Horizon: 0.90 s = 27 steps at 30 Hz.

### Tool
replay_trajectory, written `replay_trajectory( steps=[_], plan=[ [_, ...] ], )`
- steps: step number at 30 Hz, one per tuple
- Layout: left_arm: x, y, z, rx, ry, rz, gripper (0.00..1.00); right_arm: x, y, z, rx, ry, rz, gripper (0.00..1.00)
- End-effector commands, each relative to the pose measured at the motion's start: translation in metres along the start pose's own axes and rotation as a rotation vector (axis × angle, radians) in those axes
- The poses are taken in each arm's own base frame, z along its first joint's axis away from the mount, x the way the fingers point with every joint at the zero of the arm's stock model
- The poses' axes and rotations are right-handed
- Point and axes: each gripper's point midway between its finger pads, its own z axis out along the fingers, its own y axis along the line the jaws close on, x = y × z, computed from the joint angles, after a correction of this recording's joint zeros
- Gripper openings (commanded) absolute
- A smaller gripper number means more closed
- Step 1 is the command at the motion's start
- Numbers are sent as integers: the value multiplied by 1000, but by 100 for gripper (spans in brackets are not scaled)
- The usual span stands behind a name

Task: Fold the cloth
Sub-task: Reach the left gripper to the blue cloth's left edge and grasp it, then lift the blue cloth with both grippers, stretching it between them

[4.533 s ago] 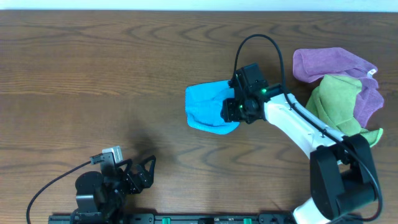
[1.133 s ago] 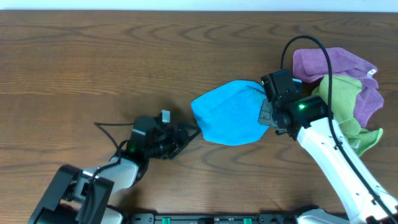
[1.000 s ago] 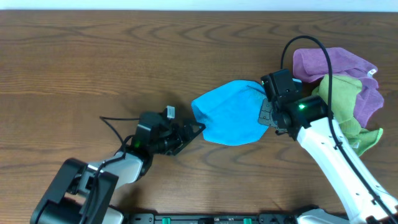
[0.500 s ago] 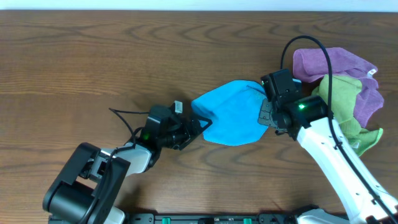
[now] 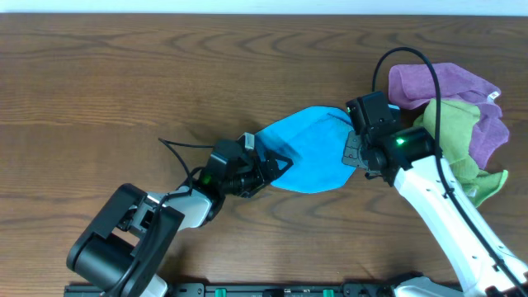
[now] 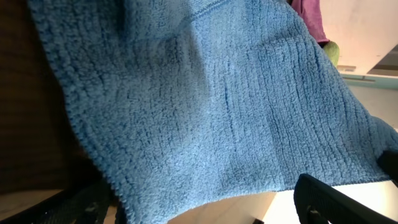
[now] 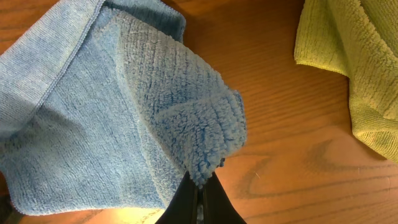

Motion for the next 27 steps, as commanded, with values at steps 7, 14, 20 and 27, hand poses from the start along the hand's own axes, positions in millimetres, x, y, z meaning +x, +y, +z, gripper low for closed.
replay_trajectory(
  steps=[7,14,20,27],
  plan=[
    [4,7,9,-46,-25,0,100,-2,-3,-1,4,-5,26,1],
    [11,-14,9,46,30,25,24,-2,-3,-1,4,-5,26,1],
    [14,-29,0,130,131,20,6,-2,-3,-1,5,-5,18,1],
    [-10,-71,-32,264,124,80,6,-1,-4,-1,8,0,15,1]
  ],
)
